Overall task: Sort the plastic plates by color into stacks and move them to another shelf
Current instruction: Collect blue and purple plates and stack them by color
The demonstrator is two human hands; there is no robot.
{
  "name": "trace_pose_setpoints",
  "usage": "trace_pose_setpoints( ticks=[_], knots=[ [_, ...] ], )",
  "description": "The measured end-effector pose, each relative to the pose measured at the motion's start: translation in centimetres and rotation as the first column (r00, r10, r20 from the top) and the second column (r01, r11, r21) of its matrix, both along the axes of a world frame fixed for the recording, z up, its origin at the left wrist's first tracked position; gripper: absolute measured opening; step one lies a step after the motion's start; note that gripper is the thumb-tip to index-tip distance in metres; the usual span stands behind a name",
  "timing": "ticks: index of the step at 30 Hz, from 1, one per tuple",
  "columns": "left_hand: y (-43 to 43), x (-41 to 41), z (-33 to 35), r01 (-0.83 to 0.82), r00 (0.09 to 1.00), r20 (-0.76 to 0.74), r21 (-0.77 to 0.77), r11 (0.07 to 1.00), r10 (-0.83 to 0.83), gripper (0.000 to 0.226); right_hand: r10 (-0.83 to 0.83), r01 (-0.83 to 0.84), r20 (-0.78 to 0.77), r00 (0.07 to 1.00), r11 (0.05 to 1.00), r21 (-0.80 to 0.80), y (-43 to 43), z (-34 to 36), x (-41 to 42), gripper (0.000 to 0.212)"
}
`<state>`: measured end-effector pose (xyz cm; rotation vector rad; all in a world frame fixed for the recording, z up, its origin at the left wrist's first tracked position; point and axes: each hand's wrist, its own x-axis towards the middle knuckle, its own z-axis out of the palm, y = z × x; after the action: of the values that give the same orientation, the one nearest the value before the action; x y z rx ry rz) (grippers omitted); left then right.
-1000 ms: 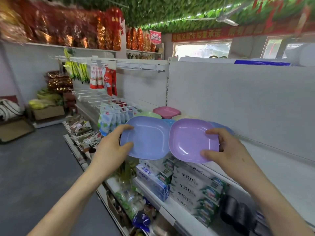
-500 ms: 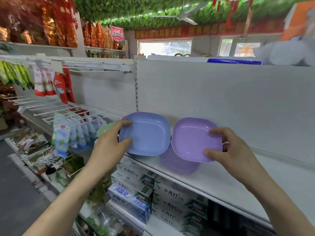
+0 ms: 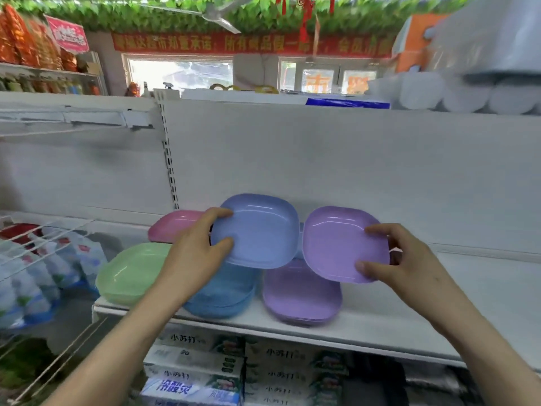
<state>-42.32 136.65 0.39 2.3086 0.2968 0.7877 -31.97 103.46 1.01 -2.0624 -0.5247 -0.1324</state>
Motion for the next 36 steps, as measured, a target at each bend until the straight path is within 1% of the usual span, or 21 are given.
trace_pose_setpoints(
  ticks=[4,9,17,22,27,30,34,36],
  knots=[
    [1.9,1.6,0.4,0.045,0.998,-0.041,-0.02,0.999,-0.046,0.048,-0.057,0.057,-0.012,0.998,0.998,0.009,0.6,-0.9,-1.3,0.052],
    [2.6,5.0,1.4,0.097,0.992,-0.08,0.004,0.995,-0.097,0.047,-0.136,0.136,-0.023,0.99,0.991,0.006,0.0,-2.6,-2.4,0.055],
    [0.3,11.0,2.1,0.109,0.963,-0.254,0.064,0.992,-0.09,0.048,-0.166,0.166,-0.014,0.986,0.985,0.044,-1.5,-2.2,-2.3,0.055],
    [-1.6,13.5,1.1,0.147,0.919,-0.386,0.134,0.98,-0.085,0.05,-0.188,0.188,-0.019,0.982,0.981,0.037,-2.9,-2.2,-1.6,0.055],
    [-3.0,14.7,0.5,0.179,0.879,-0.474,0.232,0.956,-0.05,0.044,-0.19,0.19,-0.023,0.982,0.981,0.031,-4.2,-2.1,-0.9,0.054],
    [-3.5,15.2,0.0,0.207,0.858,-0.514,0.324,0.923,-0.012,0.043,-0.188,0.188,-0.019,0.982,0.982,0.031,-4.7,-2.1,-0.6,0.053],
    [-4.1,15.4,-0.4,0.244,0.827,-0.56,0.44,0.864,0.051,0.028,-0.182,0.183,-0.028,0.983,0.983,0.028,-4.8,-2.3,-0.1,0.053],
    [-4.3,15.3,-0.5,0.255,0.82,-0.569,0.465,0.848,0.065,0.03,-0.178,0.179,-0.028,0.984,0.984,0.024,-4.7,-2.4,0.0,0.054]
  ],
)
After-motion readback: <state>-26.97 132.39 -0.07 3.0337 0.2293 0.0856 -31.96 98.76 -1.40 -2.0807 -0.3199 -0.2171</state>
